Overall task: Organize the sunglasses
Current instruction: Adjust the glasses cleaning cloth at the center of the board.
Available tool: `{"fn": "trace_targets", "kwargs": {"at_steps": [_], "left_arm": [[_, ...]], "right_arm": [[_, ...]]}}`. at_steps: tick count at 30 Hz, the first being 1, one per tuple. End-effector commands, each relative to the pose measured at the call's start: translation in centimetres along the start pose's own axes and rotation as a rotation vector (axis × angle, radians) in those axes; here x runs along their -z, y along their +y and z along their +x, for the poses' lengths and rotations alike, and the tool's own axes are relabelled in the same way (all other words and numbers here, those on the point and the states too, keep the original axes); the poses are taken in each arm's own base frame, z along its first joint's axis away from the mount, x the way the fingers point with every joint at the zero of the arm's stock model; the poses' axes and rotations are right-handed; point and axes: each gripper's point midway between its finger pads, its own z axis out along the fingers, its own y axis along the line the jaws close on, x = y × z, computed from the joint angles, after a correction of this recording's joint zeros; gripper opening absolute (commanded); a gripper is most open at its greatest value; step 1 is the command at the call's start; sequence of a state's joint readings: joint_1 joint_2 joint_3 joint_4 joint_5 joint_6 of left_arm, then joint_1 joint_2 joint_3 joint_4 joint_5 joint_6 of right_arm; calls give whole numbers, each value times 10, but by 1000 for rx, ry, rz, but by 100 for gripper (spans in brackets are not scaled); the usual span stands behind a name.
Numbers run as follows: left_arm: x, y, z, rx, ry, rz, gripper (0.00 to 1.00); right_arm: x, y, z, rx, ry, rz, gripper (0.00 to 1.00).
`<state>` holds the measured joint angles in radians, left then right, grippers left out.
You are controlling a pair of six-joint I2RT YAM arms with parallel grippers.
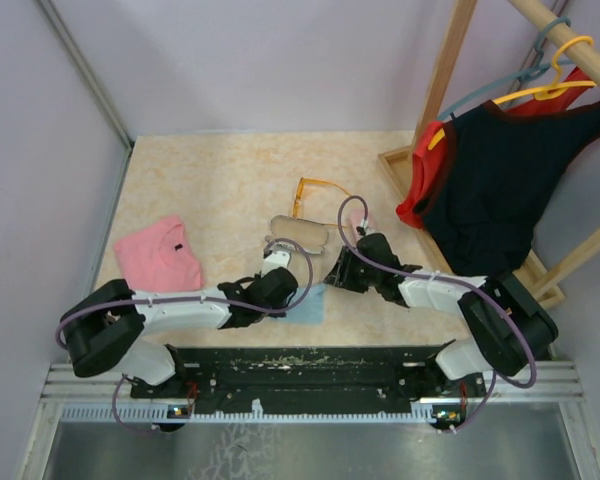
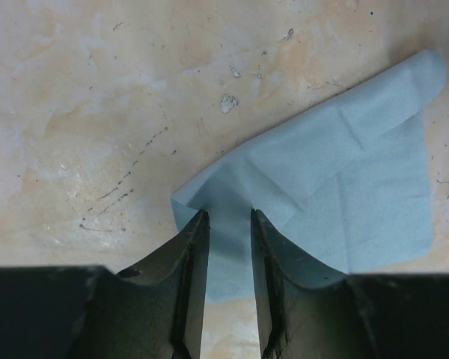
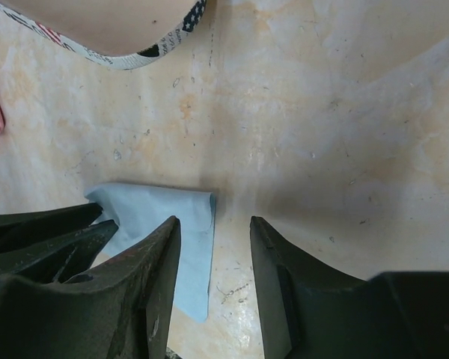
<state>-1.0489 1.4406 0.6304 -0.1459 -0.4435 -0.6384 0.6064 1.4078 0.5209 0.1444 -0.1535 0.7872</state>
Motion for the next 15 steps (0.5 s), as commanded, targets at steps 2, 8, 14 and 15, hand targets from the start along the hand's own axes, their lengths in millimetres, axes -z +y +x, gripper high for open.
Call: {"fn": "trace_targets", "kwargs": {"at_steps": [2, 8, 14, 15], "left_arm": [[-1, 3, 4, -8, 2, 13, 35], [1, 2, 4, -8, 0, 31, 34], [1, 2, 5, -18, 0, 36, 33], [1, 2, 5, -19, 0, 37, 33]], "right_arm": [[-5, 12, -2, -31, -7, -60, 41], [-11, 7, 7, -51, 26, -48, 39], [-14, 6, 11, -77, 42, -52, 37], [-14, 7, 12, -79, 44, -54, 36]]}}
